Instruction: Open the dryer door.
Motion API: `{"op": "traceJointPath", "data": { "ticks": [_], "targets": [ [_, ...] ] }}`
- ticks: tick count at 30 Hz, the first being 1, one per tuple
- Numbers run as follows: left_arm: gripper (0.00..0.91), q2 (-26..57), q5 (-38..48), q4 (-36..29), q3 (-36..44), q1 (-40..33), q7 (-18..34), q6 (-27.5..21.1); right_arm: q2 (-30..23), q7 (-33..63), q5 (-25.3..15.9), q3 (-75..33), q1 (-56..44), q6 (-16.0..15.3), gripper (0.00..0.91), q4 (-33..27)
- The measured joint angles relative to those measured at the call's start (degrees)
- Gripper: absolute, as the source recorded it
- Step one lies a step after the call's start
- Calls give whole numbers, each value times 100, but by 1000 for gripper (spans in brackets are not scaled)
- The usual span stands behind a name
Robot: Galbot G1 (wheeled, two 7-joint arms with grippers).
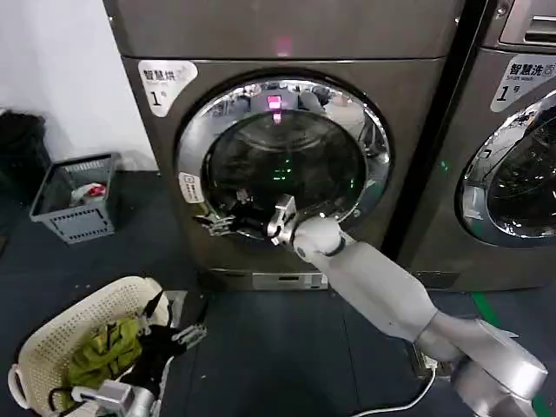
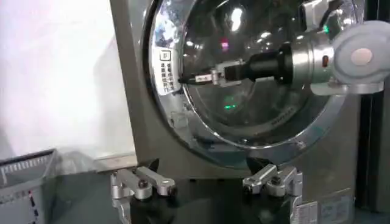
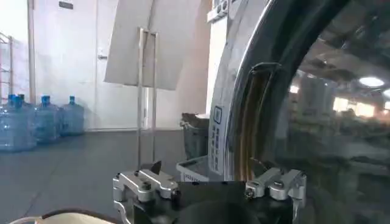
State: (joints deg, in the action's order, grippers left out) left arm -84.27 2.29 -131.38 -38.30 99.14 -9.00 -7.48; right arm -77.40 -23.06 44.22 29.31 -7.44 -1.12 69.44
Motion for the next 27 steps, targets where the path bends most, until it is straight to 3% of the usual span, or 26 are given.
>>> {"op": "traceJointPath", "data": {
  "ticks": [18, 27],
  "targets": [
    [907, 35, 94, -28, -63, -86, 0, -44, -487, -145, -27, 16, 160, -6, 907, -575],
    [907, 249, 537, -6, -284, -258, 10, -268, -567, -324, -24, 40, 183, -11, 907, -670]
  ]
}}
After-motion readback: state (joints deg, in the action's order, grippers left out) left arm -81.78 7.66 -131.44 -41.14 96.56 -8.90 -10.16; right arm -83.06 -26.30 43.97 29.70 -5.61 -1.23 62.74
